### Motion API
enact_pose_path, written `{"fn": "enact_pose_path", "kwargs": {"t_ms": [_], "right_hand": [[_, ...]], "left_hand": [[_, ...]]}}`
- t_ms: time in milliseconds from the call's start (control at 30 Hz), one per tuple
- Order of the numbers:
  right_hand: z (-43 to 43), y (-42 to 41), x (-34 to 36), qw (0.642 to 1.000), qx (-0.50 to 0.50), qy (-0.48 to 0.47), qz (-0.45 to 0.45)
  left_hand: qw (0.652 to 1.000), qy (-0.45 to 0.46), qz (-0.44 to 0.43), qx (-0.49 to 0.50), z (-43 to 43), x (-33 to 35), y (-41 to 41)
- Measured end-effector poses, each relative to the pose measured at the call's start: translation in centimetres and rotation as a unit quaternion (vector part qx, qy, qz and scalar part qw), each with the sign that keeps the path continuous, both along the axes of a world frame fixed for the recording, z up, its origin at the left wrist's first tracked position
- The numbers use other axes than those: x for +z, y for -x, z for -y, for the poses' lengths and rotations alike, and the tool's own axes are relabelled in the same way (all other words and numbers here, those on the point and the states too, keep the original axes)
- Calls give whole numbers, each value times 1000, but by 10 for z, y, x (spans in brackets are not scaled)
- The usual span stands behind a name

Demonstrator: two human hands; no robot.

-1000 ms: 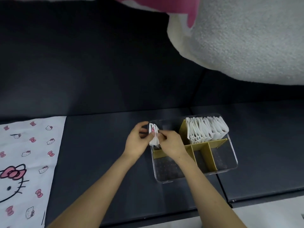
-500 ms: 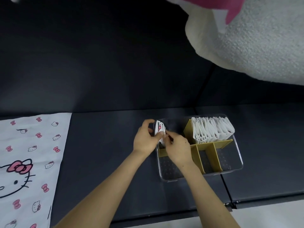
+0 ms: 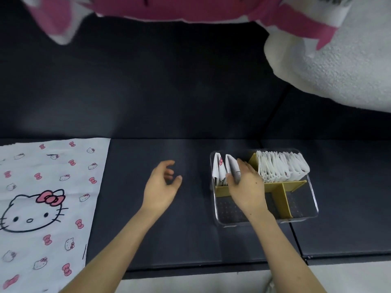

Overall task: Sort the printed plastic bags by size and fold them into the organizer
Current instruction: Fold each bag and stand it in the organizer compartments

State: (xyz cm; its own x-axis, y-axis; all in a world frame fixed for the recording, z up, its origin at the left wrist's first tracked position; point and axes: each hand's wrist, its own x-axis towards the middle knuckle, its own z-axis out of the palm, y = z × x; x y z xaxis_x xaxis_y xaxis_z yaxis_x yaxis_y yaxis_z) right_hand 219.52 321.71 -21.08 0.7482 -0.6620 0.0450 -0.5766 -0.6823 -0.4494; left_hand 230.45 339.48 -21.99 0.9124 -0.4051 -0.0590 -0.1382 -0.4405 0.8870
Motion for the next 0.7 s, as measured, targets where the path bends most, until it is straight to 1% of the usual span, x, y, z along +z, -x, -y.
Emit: {"fn": "enact_pose_path", "kwargs": {"t_ms": [67, 100, 167, 200, 267, 333, 400, 467, 533, 600, 633, 700], "right_hand": [[-5, -1, 0, 999, 4, 43, -32], [-8, -2, 0, 996, 9, 83, -42], [-16, -8, 1, 988, 11, 150, -23], [-23, -12, 1, 988, 12, 154, -4], [-43, -24, 1, 992, 23, 125, 23], [-70, -36, 0, 993, 54, 93, 55], [-105, -46, -6, 990, 113, 40, 69], [-147, -53, -20, 981, 190, 4, 47], [-190, -60, -34, 961, 277, 7, 7], [-233, -68, -44, 929, 366, -3, -61], [-251, -72, -48, 913, 398, -19, -94], [-281, -80, -58, 900, 418, -18, -123]], "left_hand": [[999, -20, 11, 24, -24, -2, -5], [998, -38, 23, 37, -38, -3, -7], [991, -94, 63, 69, -67, -7, -11], [984, -131, 86, 89, -84, -10, -14], [963, -213, 116, 119, -120, -19, -19], [940, -299, 115, 117, -156, -27, -25], [914, -389, 75, 88, -191, -34, -29], [884, -463, 27, 56, -225, -42, -30], [868, -496, 1, 31, -256, -52, -28], [869, -495, -15, -6, -282, -60, -25], [868, -496, -23, -30, -291, -62, -23], [863, -501, -21, -63, -305, -64, -21]]}}
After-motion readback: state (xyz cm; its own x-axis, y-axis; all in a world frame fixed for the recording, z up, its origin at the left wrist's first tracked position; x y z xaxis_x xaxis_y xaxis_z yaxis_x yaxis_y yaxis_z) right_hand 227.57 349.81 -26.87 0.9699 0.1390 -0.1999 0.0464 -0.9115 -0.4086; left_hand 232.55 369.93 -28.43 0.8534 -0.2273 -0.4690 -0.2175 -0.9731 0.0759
